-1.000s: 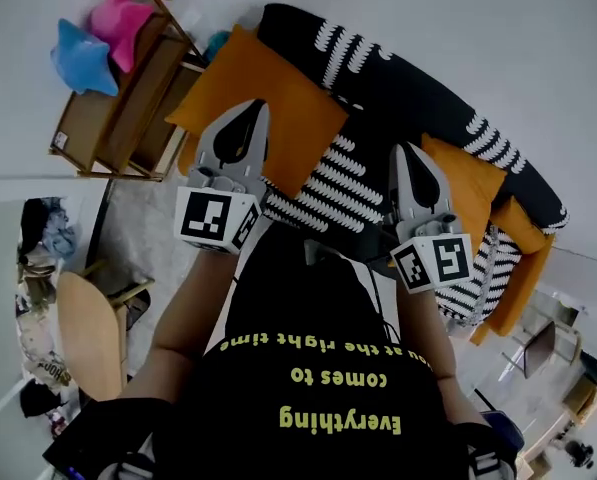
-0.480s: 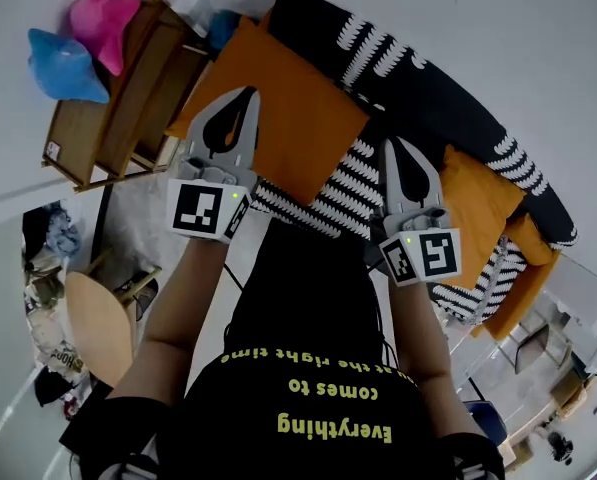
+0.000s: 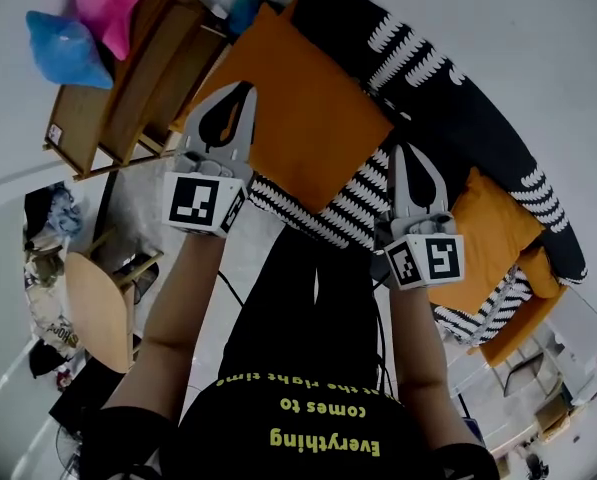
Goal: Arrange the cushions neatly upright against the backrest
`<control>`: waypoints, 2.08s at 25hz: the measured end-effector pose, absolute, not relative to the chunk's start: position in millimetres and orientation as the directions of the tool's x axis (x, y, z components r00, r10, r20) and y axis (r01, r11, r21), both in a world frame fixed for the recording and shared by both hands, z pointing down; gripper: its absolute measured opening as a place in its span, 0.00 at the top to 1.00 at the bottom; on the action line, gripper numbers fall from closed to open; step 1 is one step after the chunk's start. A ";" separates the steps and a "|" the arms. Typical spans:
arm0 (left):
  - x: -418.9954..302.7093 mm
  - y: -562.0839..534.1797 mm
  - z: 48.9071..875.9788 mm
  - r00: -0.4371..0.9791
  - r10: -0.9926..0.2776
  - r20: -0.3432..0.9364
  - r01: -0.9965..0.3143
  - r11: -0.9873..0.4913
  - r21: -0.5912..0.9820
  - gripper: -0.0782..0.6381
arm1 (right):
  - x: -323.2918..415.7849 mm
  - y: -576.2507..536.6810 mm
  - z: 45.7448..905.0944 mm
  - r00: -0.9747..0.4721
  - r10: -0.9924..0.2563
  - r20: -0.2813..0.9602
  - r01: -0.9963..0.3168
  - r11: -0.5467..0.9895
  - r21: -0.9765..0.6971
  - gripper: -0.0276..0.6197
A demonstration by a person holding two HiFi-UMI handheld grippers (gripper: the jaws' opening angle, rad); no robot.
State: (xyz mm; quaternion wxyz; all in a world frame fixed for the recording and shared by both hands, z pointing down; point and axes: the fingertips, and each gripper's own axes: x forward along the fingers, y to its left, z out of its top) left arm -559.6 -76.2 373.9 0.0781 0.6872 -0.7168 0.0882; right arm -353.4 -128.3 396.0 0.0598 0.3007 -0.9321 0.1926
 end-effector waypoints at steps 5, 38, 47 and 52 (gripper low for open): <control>-571.7 -85.3 415.1 -0.079 -0.944 0.322 -0.996 0.061 -0.064 0.82 | -350.5 -144.5 442.1 -0.807 -0.528 0.265 -0.590 0.741 -0.321 0.91; -656.0 -94.5 664.0 -0.121 -0.681 0.722 -0.971 -0.068 -0.227 0.26 | -367.3 -83.2 818.4 -0.677 -0.161 0.718 -0.673 0.531 -0.515 0.33; -641.1 -88.7 659.8 -0.196 -0.686 0.700 -0.926 -0.106 -0.363 0.60 | -370.2 -88.8 809.3 -0.645 -0.228 0.730 -0.726 0.480 -0.492 0.83; -647.3 -86.2 640.4 -0.213 -0.711 0.670 -0.940 -0.038 -0.339 0.84 | -361.9 -86.6 790.6 -0.668 -0.271 0.693 -0.719 0.475 -0.508 0.93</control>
